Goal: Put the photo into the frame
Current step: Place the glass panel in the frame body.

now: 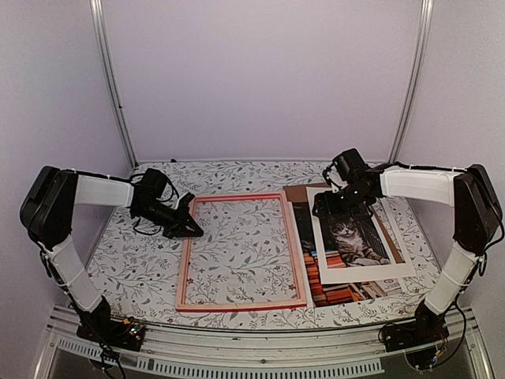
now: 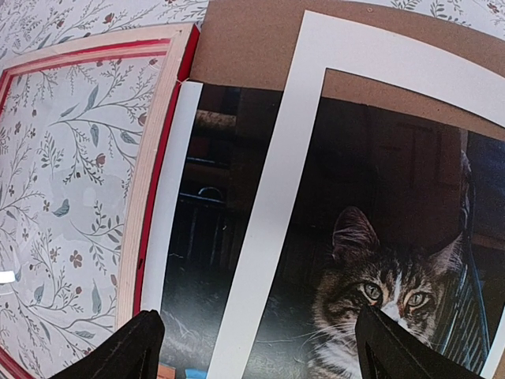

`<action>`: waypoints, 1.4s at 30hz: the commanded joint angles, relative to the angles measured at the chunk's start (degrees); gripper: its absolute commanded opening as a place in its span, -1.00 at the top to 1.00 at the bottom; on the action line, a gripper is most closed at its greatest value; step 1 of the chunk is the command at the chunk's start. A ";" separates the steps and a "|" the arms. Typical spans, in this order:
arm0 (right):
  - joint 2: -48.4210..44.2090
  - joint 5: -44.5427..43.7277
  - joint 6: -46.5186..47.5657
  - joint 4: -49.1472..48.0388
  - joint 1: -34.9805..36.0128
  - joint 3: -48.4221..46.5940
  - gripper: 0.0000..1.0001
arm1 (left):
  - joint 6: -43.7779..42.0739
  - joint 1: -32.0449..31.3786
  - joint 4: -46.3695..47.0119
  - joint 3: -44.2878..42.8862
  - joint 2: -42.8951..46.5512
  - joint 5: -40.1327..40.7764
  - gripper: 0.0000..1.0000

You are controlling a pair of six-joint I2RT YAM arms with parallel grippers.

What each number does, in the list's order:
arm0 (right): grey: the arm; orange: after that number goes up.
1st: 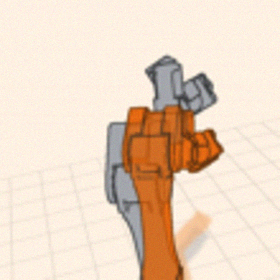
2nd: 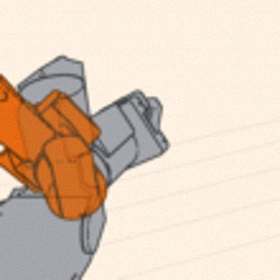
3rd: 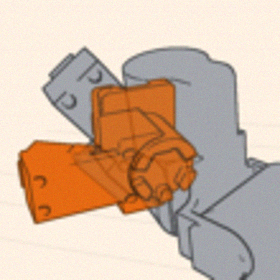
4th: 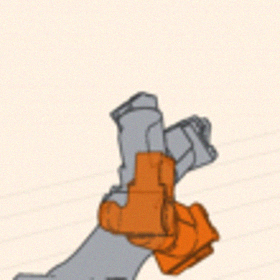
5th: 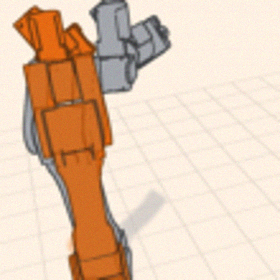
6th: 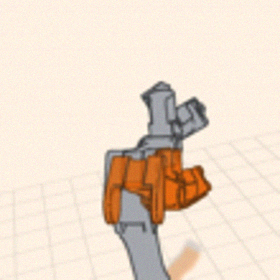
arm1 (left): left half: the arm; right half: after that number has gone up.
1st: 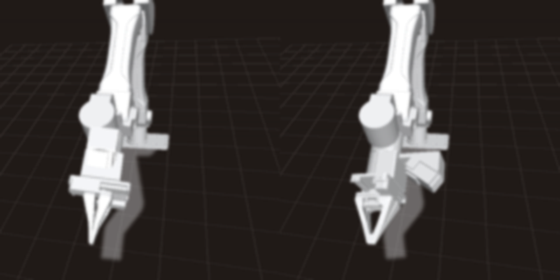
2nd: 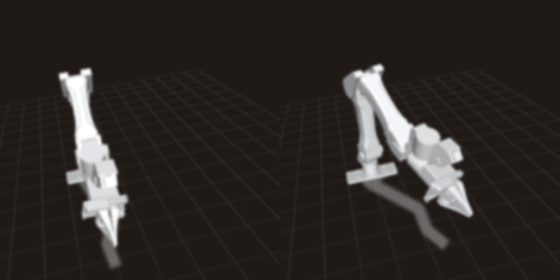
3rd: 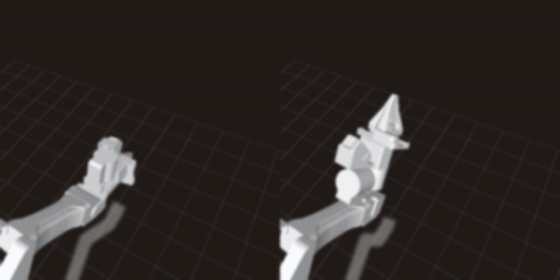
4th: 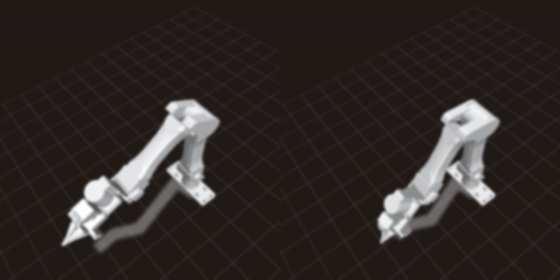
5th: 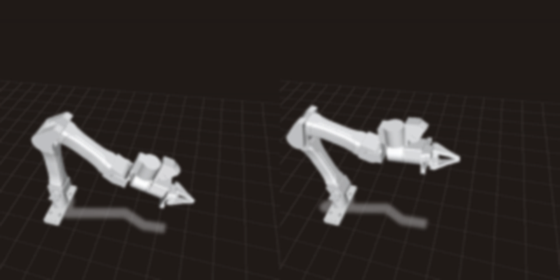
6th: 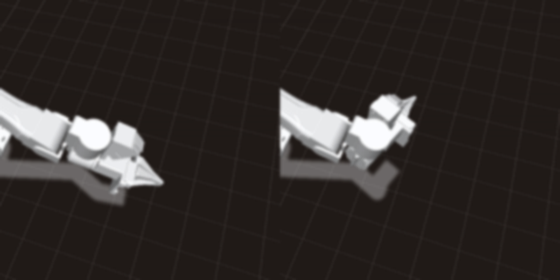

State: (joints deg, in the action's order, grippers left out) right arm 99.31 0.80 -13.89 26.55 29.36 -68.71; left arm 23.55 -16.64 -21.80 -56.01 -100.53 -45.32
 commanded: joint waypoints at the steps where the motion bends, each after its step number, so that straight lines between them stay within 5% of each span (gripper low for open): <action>1: 0.89 -0.10 0.28 -0.27 0.52 -1.01 -0.76 | -1.41 0.48 -1.13 -1.29 -0.68 0.32 1.00; 42: 1.55 -0.23 0.58 -0.18 0.69 -1.46 -0.76 | -1.89 0.71 -2.67 -2.59 1.08 -0.47 1.00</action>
State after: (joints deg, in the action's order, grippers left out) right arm 99.74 0.78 -13.89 26.55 29.65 -68.73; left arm 22.50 -16.47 -23.88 -57.21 -100.95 -44.56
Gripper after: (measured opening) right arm 0.881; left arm 0.007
